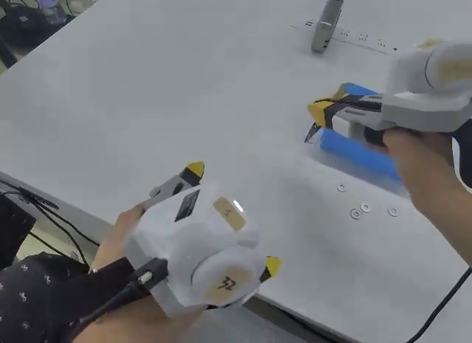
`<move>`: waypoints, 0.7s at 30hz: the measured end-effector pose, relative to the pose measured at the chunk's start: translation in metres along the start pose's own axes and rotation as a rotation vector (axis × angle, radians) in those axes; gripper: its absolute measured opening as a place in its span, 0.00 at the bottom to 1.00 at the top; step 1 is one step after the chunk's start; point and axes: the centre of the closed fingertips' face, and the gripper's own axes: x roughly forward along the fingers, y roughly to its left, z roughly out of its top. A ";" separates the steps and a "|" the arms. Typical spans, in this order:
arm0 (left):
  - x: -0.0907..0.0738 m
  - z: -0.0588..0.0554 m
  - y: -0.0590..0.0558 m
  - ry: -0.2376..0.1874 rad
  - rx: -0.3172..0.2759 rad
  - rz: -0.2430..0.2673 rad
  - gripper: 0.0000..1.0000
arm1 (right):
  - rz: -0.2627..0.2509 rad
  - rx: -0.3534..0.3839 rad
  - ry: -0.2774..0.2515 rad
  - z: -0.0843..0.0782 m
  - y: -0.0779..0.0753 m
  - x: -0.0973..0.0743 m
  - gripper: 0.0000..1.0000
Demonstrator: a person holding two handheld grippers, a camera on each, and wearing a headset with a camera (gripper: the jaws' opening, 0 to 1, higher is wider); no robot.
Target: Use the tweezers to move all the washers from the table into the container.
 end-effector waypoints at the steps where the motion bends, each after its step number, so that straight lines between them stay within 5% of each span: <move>1: 0.000 0.000 0.000 -0.003 0.001 -0.002 0.94 | -0.009 -0.002 -0.011 0.003 -0.005 -0.005 0.00; 10: 0.001 -0.001 -0.005 0.001 0.012 -0.025 0.95 | -0.121 0.002 -0.049 0.019 -0.041 -0.030 0.00; 21: 0.002 -0.004 -0.017 0.015 0.040 -0.081 0.96 | -0.155 0.058 -0.023 -0.003 -0.063 -0.015 0.01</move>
